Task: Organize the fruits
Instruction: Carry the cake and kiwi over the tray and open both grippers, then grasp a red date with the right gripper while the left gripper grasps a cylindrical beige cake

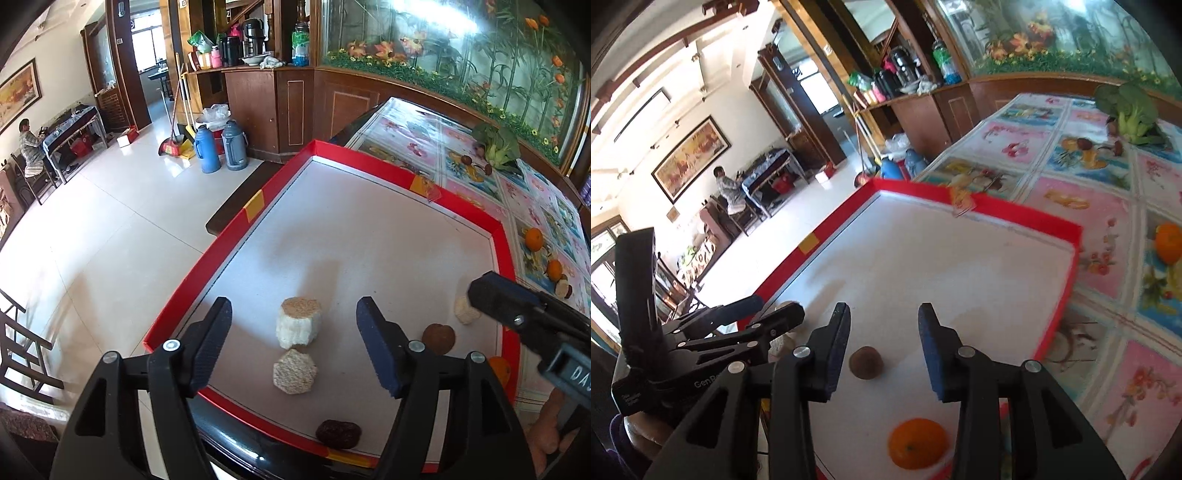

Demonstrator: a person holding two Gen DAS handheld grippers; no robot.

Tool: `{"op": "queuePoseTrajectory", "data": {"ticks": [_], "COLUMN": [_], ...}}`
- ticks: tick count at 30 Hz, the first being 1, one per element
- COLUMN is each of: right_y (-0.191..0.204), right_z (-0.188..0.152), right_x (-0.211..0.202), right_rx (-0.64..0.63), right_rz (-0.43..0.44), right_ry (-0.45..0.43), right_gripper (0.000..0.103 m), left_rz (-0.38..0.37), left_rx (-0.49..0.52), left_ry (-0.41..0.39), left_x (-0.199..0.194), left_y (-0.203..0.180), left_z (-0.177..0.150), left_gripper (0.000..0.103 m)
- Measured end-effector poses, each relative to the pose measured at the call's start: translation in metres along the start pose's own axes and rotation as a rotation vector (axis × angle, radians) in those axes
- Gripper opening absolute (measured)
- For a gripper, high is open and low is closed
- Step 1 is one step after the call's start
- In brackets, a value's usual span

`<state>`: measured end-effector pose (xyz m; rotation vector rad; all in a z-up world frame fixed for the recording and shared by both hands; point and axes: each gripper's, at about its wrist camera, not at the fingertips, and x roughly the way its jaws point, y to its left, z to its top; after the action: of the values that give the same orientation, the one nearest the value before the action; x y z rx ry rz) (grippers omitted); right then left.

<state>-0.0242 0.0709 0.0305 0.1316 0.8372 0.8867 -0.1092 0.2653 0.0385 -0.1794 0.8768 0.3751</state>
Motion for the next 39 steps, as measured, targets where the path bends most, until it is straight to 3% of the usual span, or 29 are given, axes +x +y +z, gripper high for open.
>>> {"op": "queuePoseTrajectory", "data": {"ticks": [6, 12, 21, 25, 31, 39], "right_y": [-0.042, -0.104, -0.187, -0.206, -0.199, -0.207], "right_z": [-0.005, -0.017, -0.037, -0.04, -0.036, -0.03], "right_x": [-0.043, -0.097, -0.164, -0.161, -0.147, -0.129], "right_rx": [0.043, 0.129, 0.288, 0.357, 0.293, 0.255], "right_rz": [-0.082, -0.208, -0.393, -0.407, -0.473, -0.545], "right_ry": [-0.077, -0.145, -0.183, -0.138, -0.102, -0.052], "right_gripper": [0.04, 0.041, 0.041, 0.041, 0.04, 0.028], "left_rz": [-0.007, -0.033, -0.109, -0.147, -0.197, -0.231], "left_rx": [0.053, 0.122, 0.231, 0.295, 0.375, 0.464], "left_ry": [-0.022, -0.03, -0.044, -0.039, -0.011, -0.011], "left_x": [-0.011, -0.02, -0.036, -0.039, -0.035, -0.034], "left_y": [-0.027, -0.06, -0.115, -0.144, -0.185, -0.226], "left_z": [-0.001, -0.003, -0.014, -0.022, -0.036, -0.043], "left_gripper": [0.079, 0.08, 0.086, 0.086, 0.086, 0.086]}}
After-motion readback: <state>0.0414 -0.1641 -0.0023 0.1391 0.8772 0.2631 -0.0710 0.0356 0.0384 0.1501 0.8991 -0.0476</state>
